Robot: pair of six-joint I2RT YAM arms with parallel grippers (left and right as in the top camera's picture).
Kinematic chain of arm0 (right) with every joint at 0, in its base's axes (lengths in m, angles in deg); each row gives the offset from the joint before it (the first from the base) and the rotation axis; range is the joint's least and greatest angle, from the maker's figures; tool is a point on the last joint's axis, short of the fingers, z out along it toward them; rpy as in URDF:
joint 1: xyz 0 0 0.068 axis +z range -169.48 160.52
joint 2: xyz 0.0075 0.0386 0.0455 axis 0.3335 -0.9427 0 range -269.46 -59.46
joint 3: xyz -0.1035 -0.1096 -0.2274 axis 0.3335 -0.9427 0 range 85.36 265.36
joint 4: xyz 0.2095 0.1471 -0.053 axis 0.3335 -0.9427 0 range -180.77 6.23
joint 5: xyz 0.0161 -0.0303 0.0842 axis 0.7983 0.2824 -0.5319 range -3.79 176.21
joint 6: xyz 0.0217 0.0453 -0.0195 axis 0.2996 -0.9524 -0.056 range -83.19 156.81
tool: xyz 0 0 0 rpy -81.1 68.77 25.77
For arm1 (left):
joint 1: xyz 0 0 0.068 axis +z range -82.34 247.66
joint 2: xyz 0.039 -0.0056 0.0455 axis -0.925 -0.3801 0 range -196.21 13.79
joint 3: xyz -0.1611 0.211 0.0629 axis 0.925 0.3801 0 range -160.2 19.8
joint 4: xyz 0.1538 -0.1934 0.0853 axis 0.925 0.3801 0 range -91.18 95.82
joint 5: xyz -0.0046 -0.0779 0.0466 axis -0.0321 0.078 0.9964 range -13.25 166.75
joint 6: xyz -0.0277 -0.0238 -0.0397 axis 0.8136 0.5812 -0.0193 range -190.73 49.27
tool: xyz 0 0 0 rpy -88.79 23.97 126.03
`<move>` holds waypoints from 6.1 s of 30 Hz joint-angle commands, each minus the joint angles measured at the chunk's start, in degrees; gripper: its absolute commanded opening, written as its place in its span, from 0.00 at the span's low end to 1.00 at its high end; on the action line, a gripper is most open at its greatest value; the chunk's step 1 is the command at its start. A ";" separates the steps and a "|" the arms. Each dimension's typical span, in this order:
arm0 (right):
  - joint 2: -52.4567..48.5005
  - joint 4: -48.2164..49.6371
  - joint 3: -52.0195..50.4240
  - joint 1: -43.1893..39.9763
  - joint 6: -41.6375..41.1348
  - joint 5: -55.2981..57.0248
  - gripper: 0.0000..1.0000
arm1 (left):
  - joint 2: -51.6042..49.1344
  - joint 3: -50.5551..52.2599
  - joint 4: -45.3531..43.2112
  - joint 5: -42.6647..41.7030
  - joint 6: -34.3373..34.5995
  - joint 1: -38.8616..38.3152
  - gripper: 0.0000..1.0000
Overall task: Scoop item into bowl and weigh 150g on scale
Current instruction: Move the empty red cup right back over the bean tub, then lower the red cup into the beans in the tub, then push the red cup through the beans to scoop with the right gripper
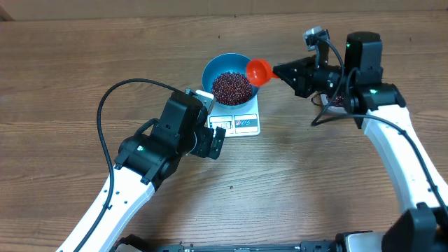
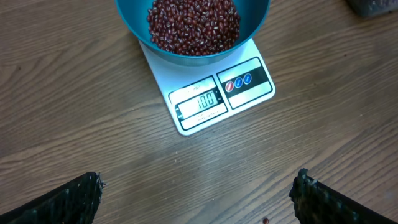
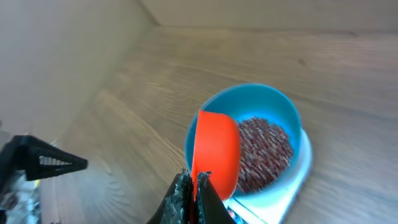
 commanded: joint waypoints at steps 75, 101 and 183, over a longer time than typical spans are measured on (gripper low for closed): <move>-10.75 -10.80 0.66 -9.84 -4.09 60.94 0.04 | -0.07 -1.36 -0.24 -0.61 -1.07 0.09 1.00; -12.70 -12.94 -0.15 -9.88 9.53 41.97 0.04 | -0.07 -1.36 -0.24 -0.61 -1.07 0.09 0.99; -21.59 -11.37 -0.20 -30.75 9.20 4.59 0.04 | -0.07 -1.36 -0.24 -0.61 -1.07 0.09 1.00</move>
